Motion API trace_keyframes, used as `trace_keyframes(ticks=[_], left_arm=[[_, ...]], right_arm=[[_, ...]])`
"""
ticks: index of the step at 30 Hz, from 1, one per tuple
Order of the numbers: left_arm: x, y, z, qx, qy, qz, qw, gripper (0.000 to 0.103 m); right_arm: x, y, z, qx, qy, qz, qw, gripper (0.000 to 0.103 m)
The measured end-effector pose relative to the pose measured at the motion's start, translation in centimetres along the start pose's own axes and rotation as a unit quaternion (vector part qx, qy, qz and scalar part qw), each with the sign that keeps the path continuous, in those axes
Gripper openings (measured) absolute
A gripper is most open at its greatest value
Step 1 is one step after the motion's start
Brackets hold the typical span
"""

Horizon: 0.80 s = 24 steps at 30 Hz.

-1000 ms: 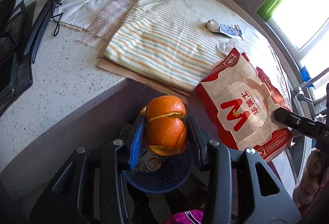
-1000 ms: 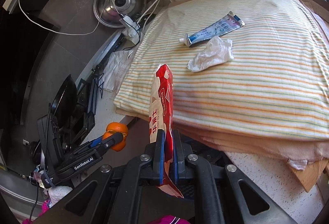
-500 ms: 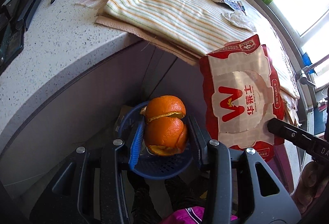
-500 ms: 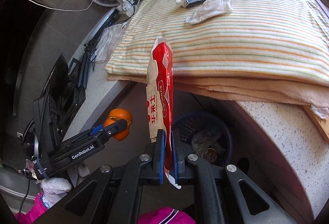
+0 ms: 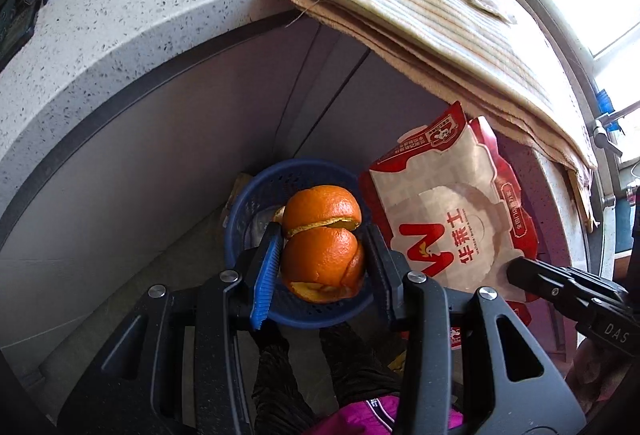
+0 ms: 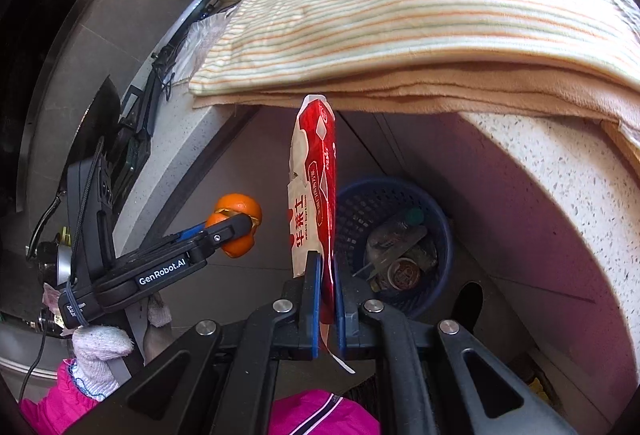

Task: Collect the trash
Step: 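Carry the orange peel and snack bag down over the blue basket, then open both tools to drop peel and bag into the basket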

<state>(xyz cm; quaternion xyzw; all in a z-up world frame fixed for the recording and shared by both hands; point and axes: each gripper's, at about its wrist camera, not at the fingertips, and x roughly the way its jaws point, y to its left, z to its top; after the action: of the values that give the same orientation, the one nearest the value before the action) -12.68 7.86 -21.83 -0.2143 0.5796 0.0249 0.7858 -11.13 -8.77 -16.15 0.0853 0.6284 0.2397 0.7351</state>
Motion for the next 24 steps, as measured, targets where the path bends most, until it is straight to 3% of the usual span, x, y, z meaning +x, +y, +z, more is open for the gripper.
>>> trace_keyframes(ticks=[13,24], left_arm=[[4.8,-0.5,-0.7,0.007,0.046,0.016,0.9988,0.041],[6.1,-0.2,-0.9,0.009,0.059,0.030,0.9978,0.041]], right_arm=[[4.3,-3.0,-1.4,0.015,0.057,-0.025,0.998,0.004],[5.9,-4.1,-1.2,0.030,0.073,-0.020,0.997,0.006]])
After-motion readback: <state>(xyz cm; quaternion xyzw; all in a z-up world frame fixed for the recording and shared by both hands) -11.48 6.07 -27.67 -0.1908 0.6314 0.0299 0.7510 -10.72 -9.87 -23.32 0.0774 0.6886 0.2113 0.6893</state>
